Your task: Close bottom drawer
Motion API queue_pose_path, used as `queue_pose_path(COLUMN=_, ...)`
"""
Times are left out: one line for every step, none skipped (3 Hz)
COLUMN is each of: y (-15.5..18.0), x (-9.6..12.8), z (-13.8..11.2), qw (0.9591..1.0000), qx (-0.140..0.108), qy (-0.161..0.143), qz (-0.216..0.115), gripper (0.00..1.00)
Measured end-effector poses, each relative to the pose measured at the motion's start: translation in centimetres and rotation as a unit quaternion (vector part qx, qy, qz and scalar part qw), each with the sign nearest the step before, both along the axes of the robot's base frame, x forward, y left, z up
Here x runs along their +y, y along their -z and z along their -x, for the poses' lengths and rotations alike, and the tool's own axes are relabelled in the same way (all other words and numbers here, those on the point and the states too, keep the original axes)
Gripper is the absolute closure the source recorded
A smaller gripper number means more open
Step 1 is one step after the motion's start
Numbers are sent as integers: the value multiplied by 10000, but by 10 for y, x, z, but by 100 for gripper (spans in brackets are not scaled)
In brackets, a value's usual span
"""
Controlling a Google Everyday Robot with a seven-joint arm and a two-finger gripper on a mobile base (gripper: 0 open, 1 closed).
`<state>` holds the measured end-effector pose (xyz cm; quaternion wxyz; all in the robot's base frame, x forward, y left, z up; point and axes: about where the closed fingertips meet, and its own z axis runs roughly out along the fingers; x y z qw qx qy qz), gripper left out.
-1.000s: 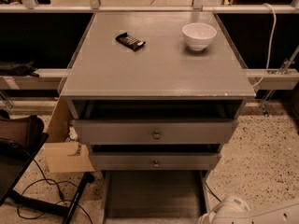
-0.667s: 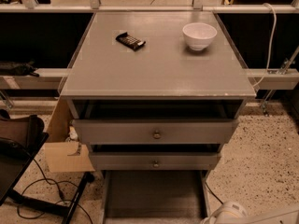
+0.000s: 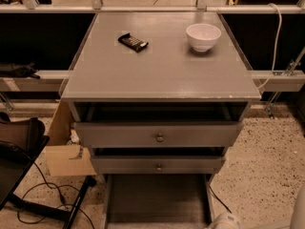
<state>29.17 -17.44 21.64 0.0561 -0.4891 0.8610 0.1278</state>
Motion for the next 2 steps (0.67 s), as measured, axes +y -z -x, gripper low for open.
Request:
queue_pose_path(y=28, x=12, z=-9, qw=9997, qx=-141, qy=-179, qz=-114, gripper=100)
queue_pose_path(y=84, x=35, z=-11, qw=9983, qx=-237, qy=-264, qz=-465, gripper=100)
